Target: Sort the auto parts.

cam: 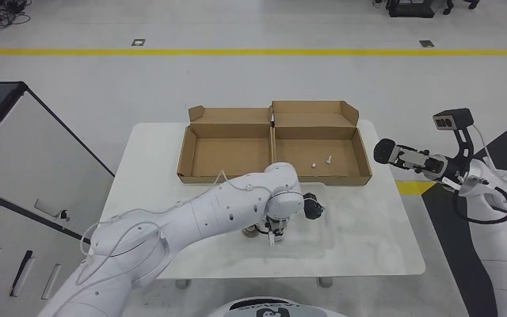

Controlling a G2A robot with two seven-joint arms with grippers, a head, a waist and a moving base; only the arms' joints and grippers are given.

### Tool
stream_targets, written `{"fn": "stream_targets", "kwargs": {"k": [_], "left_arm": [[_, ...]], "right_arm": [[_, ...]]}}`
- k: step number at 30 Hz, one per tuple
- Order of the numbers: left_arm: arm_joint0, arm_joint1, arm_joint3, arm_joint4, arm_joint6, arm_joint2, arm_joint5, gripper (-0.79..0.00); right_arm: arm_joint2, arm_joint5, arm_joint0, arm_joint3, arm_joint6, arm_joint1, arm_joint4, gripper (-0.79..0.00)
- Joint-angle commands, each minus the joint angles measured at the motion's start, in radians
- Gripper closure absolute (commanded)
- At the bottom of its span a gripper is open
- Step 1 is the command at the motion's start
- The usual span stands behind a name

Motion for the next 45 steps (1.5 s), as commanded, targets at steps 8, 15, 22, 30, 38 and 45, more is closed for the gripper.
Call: {"fn": "stream_targets", "kwargs": {"k": [8, 15, 22, 30, 38, 45], "left_arm": [[0.015, 0.080, -0.181, 0.010, 0.009, -0.081, 0.016, 0.000], [0.069, 0.146, -0.278, 0.068, 0.009, -0.141, -0.007, 0.000], [0.103, 0.174, -0.317, 0.096, 0.038, -0.169, -0.037, 0.000], [0.119, 0.179, -0.328, 0.108, 0.083, -0.177, -0.045, 0.000], [0.186, 0.234, -0.436, 0.101, 0.159, -0.293, -0.078, 0.000], [0.246, 0.282, -0.520, 0.104, 0.184, -0.399, -0.118, 0.000]], "right_arm": [[0.000, 0.000, 0.000, 0.000, 0.000, 0.000, 0.000, -0.785], [0.000, 0.000, 0.000, 0.000, 0.000, 0.000, 0.000, -0.785], [0.000, 0.000, 0.000, 0.000, 0.000, 0.000, 0.000, -0.785], [0.000, 0.000, 0.000, 0.000, 0.000, 0.000, 0.000, -0.785], [0.000, 0.000, 0.000, 0.000, 0.000, 0.000, 0.000, -0.785], [0.000, 0.000, 0.000, 0.000, 0.000, 0.000, 0.000, -0.785]]}}
